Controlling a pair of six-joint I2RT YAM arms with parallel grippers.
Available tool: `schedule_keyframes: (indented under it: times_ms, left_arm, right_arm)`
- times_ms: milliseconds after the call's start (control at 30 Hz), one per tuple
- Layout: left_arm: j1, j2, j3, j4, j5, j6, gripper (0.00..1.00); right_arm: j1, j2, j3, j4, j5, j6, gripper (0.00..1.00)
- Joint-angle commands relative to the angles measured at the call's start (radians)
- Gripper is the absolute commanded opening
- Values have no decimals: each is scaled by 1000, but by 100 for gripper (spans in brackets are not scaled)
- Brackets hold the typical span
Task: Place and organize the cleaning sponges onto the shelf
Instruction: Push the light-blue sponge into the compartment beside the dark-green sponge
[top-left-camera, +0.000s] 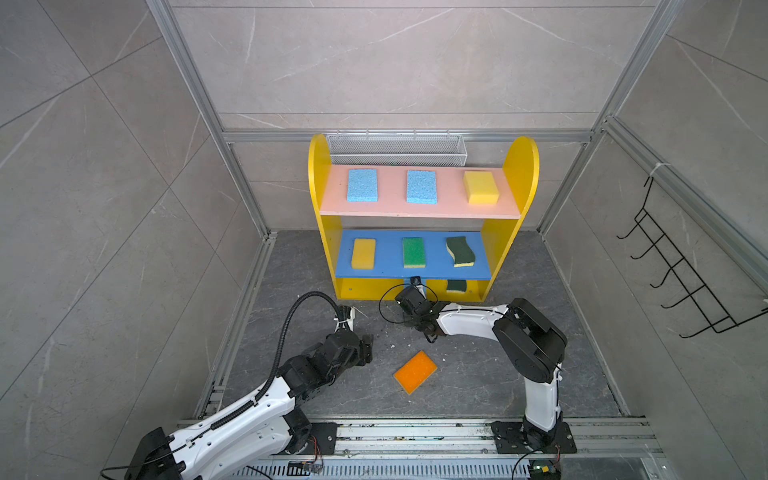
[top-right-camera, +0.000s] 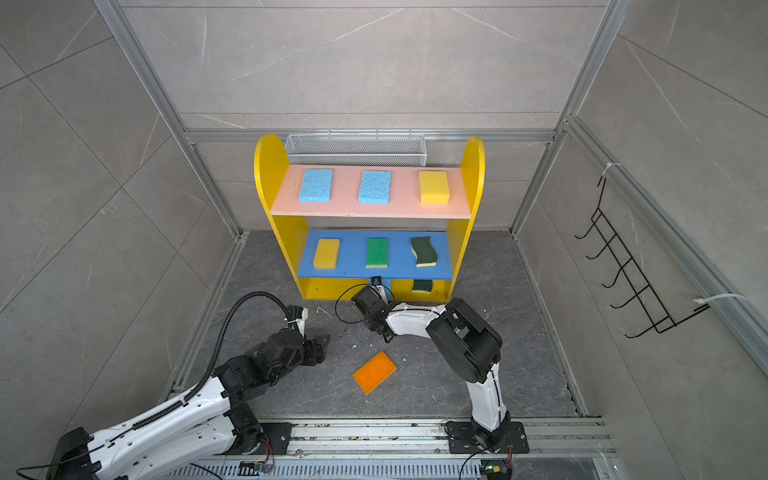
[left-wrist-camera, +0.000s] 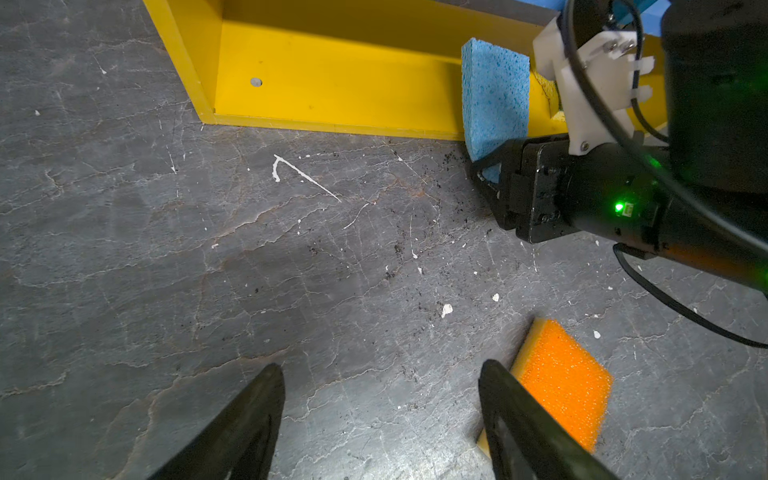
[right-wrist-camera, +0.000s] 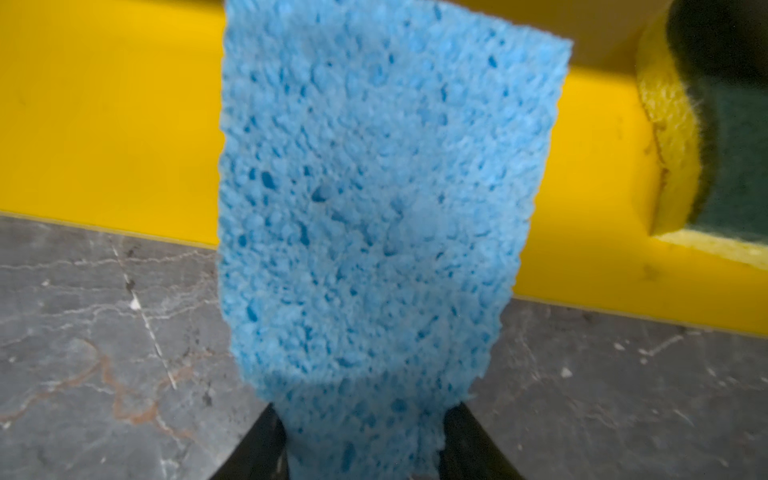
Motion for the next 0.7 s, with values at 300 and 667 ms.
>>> schedule_keyframes:
  times_ms: [300, 667]
  left_arm:
    - [8, 17, -24, 66, 10, 5, 76]
    - [8, -2, -45, 65, 11, -6, 76]
  right_arm:
    - [-13, -42, -88, 253, 100, 10, 51]
    - [28, -86, -200, 373, 187, 32, 48]
